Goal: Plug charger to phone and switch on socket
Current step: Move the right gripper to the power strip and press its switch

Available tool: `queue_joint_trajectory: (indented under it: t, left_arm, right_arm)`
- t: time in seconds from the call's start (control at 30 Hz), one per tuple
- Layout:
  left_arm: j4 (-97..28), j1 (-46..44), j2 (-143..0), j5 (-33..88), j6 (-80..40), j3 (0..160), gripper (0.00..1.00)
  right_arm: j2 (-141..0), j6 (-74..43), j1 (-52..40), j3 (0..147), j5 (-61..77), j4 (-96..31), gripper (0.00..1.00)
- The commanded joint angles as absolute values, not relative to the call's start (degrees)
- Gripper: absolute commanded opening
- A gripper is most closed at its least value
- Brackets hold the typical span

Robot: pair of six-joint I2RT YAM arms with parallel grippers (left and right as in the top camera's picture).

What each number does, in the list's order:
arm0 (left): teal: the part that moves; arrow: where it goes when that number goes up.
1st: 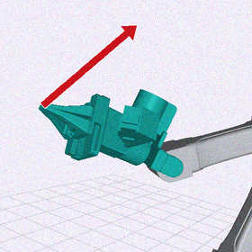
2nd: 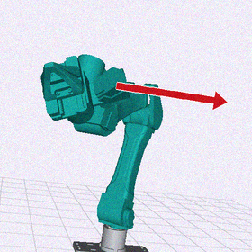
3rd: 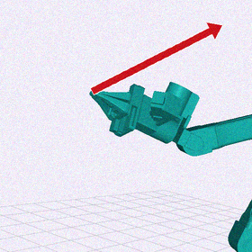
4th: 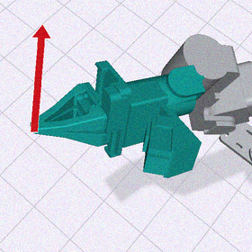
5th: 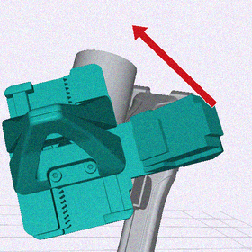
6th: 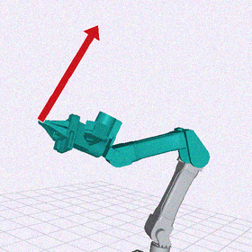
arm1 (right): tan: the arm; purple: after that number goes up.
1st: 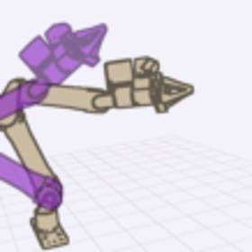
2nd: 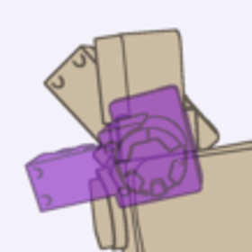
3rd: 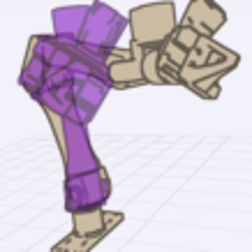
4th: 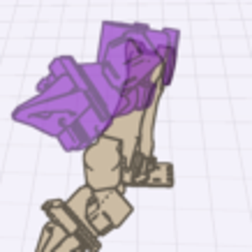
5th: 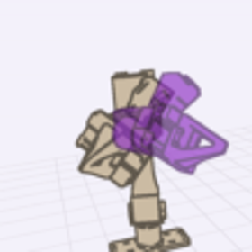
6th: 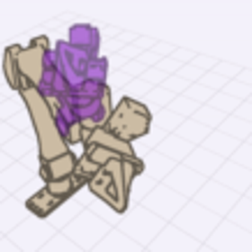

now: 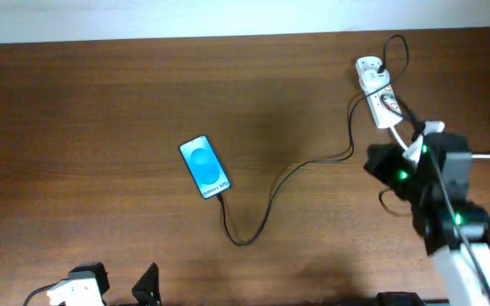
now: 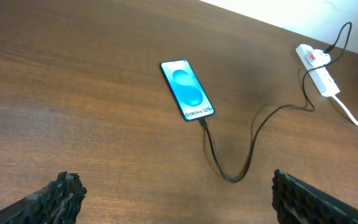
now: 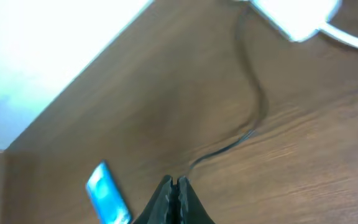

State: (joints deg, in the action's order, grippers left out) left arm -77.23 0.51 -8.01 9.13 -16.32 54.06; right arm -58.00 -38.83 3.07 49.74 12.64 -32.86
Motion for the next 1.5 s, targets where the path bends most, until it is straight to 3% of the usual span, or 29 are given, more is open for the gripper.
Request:
queue_joint_trajectory:
  t: [0.0,0.33,0.5,1.23,1.47]
  left_arm:
    - [-77.3,0.9,-7.8,9.6,-17.1,54.1,0.99]
    - [-77.3,0.9,-7.8,9.6,-17.1,54.1,0.99]
    - [-77.3,0.9,-7.8,9.6,-17.1,54.1,0.99]
    - [-77.5,0.9,-7.8,9.6,-17.1,54.1,0.99]
    - [-89.6,0.9,-7.8,9.6,-17.1,54.1,1.00]
  right_arm:
    - [-71.3,-39.2,10.2,55.8,18.0,-27.5,0.04]
    - [-108.0,-21.2,15.8,84.1,18.3,-27.2,0.04]
    - [-109.7,-16.8,15.8,84.1,3.2,-24.4,0.04]
    - [-125.1,-15.4,15.7,84.1,10.2,-5.9,0.04]
    - [-127.1,-15.4,15.7,84.1,11.6,-3.7,0.04]
